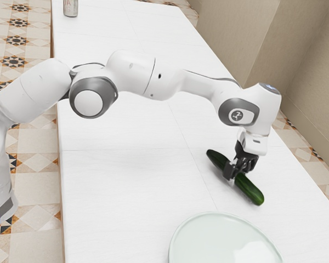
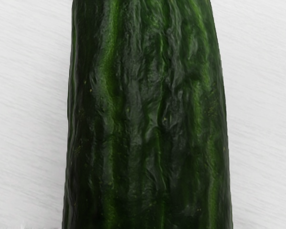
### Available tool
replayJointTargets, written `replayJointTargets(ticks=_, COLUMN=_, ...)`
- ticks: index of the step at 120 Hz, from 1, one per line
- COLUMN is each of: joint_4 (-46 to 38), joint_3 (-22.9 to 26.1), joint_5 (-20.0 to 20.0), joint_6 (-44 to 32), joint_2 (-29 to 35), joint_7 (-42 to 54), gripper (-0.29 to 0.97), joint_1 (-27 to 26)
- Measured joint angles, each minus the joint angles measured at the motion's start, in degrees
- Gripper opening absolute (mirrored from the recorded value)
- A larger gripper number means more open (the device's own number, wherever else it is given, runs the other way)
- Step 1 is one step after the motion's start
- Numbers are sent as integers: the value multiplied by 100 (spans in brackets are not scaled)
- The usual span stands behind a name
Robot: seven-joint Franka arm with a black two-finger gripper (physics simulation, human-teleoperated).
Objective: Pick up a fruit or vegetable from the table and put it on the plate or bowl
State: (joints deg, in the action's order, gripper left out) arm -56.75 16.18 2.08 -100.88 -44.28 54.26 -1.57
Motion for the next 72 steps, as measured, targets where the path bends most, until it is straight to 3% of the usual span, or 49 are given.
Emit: replayJointTargets(ticks=72, joint_4=116, joint_3=73, joint_5=-3, joint_6=23, joint_2=253, joint_7=-16, gripper=22, joint_1=0)
